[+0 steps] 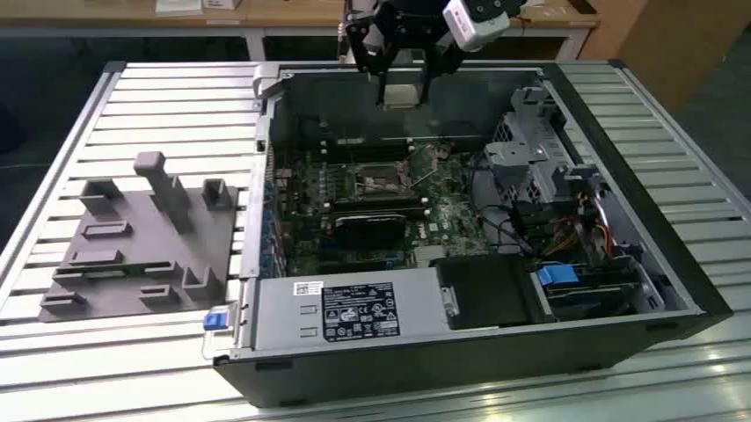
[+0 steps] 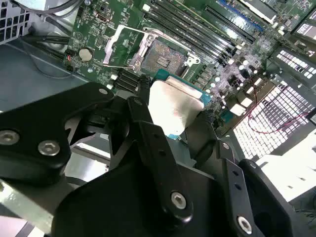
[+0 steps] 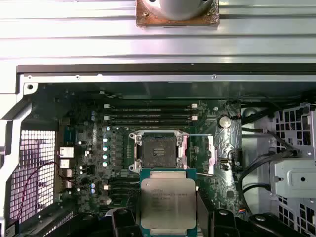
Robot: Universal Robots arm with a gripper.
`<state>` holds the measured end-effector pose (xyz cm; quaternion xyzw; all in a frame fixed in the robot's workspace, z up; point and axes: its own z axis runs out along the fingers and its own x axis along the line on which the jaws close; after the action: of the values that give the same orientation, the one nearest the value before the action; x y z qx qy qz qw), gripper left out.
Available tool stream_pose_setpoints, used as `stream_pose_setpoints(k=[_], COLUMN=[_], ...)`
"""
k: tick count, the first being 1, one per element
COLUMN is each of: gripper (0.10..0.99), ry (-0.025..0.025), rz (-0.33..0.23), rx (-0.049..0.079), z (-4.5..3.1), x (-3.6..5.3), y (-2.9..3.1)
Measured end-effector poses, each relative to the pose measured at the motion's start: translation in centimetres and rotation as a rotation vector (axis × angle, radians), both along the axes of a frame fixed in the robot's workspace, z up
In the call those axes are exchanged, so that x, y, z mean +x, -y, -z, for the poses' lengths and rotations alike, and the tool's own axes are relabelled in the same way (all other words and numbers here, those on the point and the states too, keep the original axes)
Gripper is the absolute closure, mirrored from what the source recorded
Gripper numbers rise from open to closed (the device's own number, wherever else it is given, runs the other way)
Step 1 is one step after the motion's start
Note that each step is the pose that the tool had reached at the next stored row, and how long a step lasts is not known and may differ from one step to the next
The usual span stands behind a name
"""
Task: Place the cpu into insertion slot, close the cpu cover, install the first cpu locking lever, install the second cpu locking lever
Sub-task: 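Place the cpu into insertion slot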
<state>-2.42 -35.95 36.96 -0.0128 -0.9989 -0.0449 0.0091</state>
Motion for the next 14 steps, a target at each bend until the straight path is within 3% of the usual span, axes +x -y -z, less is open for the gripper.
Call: stream_pose_setpoints(k=[14], gripper=[0.549], ry=[0.0007], rz=[0.0], rx=[0.0], z=[0.09], x=[-0.01], y=[0.0])
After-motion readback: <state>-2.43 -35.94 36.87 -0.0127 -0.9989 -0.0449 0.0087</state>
